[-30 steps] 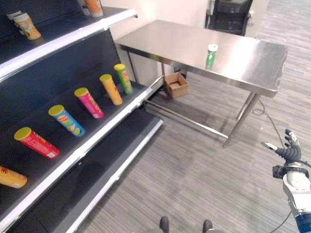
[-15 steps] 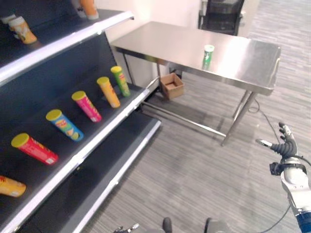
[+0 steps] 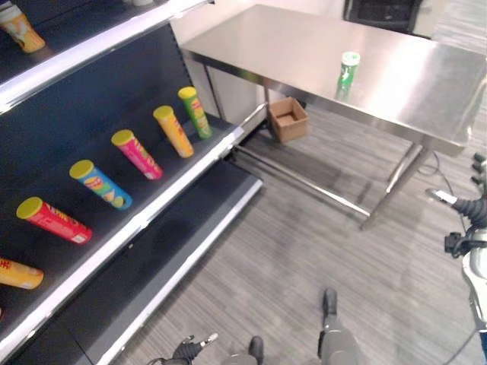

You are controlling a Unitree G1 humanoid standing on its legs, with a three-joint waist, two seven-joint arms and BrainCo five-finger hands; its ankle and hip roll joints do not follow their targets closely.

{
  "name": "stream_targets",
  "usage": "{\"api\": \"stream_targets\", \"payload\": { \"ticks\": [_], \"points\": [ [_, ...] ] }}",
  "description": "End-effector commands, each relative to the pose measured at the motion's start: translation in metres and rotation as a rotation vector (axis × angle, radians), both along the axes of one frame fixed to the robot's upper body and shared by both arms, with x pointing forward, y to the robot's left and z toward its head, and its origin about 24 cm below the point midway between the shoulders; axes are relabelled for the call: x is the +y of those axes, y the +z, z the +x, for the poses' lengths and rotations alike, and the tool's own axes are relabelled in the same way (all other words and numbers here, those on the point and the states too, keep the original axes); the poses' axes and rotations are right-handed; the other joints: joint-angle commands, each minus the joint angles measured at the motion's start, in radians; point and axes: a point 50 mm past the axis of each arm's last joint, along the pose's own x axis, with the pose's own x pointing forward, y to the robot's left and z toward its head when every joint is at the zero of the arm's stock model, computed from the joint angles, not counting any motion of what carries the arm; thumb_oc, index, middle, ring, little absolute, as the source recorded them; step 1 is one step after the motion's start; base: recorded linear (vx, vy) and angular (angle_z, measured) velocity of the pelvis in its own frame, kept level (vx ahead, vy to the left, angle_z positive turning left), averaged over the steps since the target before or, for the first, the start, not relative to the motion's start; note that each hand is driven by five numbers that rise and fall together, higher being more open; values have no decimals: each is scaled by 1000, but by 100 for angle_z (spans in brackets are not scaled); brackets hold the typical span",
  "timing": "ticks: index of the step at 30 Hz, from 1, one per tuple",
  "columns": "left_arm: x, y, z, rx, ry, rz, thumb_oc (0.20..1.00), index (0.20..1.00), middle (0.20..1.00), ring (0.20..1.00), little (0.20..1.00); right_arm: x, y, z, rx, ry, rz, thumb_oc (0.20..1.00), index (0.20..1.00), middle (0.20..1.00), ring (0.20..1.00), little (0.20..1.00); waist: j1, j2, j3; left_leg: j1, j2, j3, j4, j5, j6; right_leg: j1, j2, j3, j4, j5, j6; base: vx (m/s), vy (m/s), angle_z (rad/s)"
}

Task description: Put the goods on the table back onto the shelves and tidy them up.

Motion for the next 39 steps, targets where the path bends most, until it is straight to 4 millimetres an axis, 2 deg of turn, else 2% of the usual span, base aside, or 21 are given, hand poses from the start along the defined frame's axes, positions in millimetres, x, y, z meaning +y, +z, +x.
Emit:
{"api": "stream_targets", "payload": {
  "ticks": [1, 4, 5, 7, 9, 10, 11, 13, 14, 15, 16, 19, 23, 26, 30, 31, 33, 34, 35, 37, 39],
  "points": [
    [32, 10, 1, -38, 43, 75, 1000, 1000, 1000, 1000, 1000, -3, 58, -3, -226, 28, -92, 1000, 1000, 1000, 1000, 1000, 11, -37, -99, 88, 43, 37, 215, -91, -34, -61, 25, -20, -4, -22, -32, 340, -265, 27],
    [33, 10, 0, -36, 44, 74, 1000, 1000, 1000, 1000, 1000, -5, 63, -3, -243, 29, -80, 1000, 1000, 1000, 1000, 1000, 9, -41, -107, 55, 49, 40, 267, -46, -46, -35, 31, -39, -19, -41, -46, 230, -213, 20],
    [35, 11, 1, -41, 55, 69, 1000, 1000, 1000, 1000, 1000, -5, 73, -1, -282, 59, -52, 1000, 1000, 1000, 1000, 1000, 16, -52, -104, -22, 86, 89, 454, 58, -65, 38, 56, -68, -49, -87, -87, 266, -312, 13],
    [38, 13, 1, -50, 80, 63, 1000, 1000, 1000, 1000, 1000, -6, 79, 4, -274, 82, -50, 1000, 1000, 1000, 1000, 1000, 27, -74, -90, -87, 143, 175, 595, 111, -50, 96, 72, -88, -57, -128, -117, 265, -329, 22],
    [39, 13, 2, -56, 91, 61, 1000, 1000, 1000, 1000, 1000, -6, 81, 7, -258, 95, -54, 1000, 1000, 1000, 1000, 1000, 32, -81, -79, -101, 168, 223, 632, 117, -44, 116, 82, -89, -57, -144, -127, 180, -211, -2],
    [42, 14, 1, -56, 99, 59, 1000, 1000, 1000, 1000, 1000, -5, 84, 14, -205, 121, -85, 1000, 1000, 1000, 1000, 1000, 53, -93, -63, -130, 178, 281, 639, 88, -34, 140, 85, -91, -57, -166, -134, 258, -244, -5],
    [42, 14, 0, -51, 103, 57, 1000, 1000, 1000, 1000, 1000, -3, 84, 16, -187, 139, -88, 1000, 1000, 1000, 1000, 1000, 64, -95, -56, -161, 156, 282, 634, 59, -31, 150, 82, -87, -57, -174, -133, 244, -178, 7],
    [43, 13, -3, -36, 101, 56, 1000, 1000, 1000, 1000, 1000, -1, 86, 24, -144, 174, -105, 1000, 1000, 1000, 1000, 1000, 84, -103, -54, -226, 111, 287, 554, -6, -21, 163, 71, -99, -57, -190, -124, 195, -51, 1],
    [42, 12, -5, -26, 90, 54, 1000, 1000, 1000, 1000, 1000, 3, 86, 30, -120, 199, -113, 1000, 1000, 1000, 1000, 1000, 108, -111, -48, -293, 54, 266, 452, -40, -12, 182, 61, -98, -57, -199, -119, 168, -22, -12],
    [42, 12, -5, -26, 92, 53, 1000, 1000, 1000, 1000, 1000, 4, 86, 31, -121, 201, -114, 1000, 1000, 1000, 1000, 1000, 105, -112, -48, -293, 52, 265, 450, -40, -12, 182, 60, -99, -57, -200, -118, 265, 10, -4],
    [41, 10, -8, -7, 73, 50, 1000, 1000, 1000, 1000, 1000, 9, 85, 39, -92, 232, -123, 1000, 1000, 1000, 1000, 1000, 137, -104, -45, -354, -2, 213, 281, 47, -23, 208, 82, -90, -57, -215, -116, 250, 32, 2],
    [43, 10, -10, 1, 62, 55, 1000, 1000, 1000, 1000, 1000, 11, 88, 44, -82, 246, -135, 1000, 1000, 1000, 1000, 1000, 159, -88, -46, -418, -35, 211, 85, 166, -42, 249, 117, -83, -57, -250, -126, 329, 34, 2],
    [43, 9, -16, 25, 54, 57, 1000, 1000, 1000, 1000, 1000, 14, 86, 46, -62, 258, -146, 1000, 1000, 1000, 1000, 1000, 177, -82, -50, -452, -40, 253, 12, 211, -51, 299, 148, -62, -57, -289, -135, 322, 57, 7],
    [47, 7, -28, 59, 83, 70, 1000, 1000, 1000, 1000, 1000, 25, 73, 49, -32, 294, -150, 1000, 1000, 1000, 1000, 1000, 195, -96, -76, -398, -41, 247, 16, 257, -25, 371, 158, -30, -57, -317, -130, 496, 127, -28],
    [49, 8, -28, 56, 78, 79, 1000, 1000, 1000, 1000, 1000, 31, 68, 50, -18, 309, -153, 1000, 1000, 1000, 1000, 1000, 205, -120, -94, -372, -53, 257, 47, 223, 3, 384, 123, -17, 6, -331, -114, 289, 121, -36],
    [52, 10, -23, 44, 68, 91, 1000, 1000, 1000, 1000, 1000, 34, 67, 51, -23, 314, -153, 1000, 1000, 1000, 1000, 1000, 206, -135, -111, -340, -68, 277, 54, 181, 27, 368, 88, -20, 92, -339, -89, 435, 307, -35],
    [57, 14, -16, 25, 51, 114, 1000, 1000, 1000, 1000, 1000, 36, 65, 51, -14, 319, -162, 1000, 1000, 1000, 1000, 1000, 186, -136, -108, -289, -91, 290, 55, 131, 62, 279, 35, -21, 303, -282, -41, 311, 271, -24],
    [57, 14, -16, 25, 51, 114, 1000, 1000, 1000, 1000, 1000, 36, 65, 51, -14, 319, -162, 1000, 1000, 1000, 1000, 1000, 186, -136, -109, -290, -90, 290, 55, 131, 62, 278, 35, -21, 303, -282, -41, 117, 191, -17],
    [60, 17, -9, 7, 42, 122, 1000, 1000, 1000, 1000, 1000, 36, 64, 50, -7, 318, -167, 1000, 1000, 1000, 1000, 1000, 161, -127, -93, -261, -101, 285, 54, 112, 80, 207, 7, -11, 455, -203, -18, 98, 168, -7],
    [62, 19, -6, -9, 34, 131, 1000, 1000, 1000, 1000, 1000, 34, 60, 48, 5, 308, -173, 1000, 1000, 1000, 1000, 1000, 148, -115, -85, -229, -102, 281, 47, 93, 88, 162, -13, -9, 541, -175, -17, 132, 158, 28],
    [67, 22, -2, -22, 36, 141, 1000, 1000, 1000, 1000, 1000, 31, 58, 45, 20, 301, -179, 1000, 1000, 1000, 1000, 1000, 137, -103, -79, -197, -95, 274, 30, 78, 83, 131, -53, -45, 498, -199, -37, 137, 46, 26]
  ]
}}
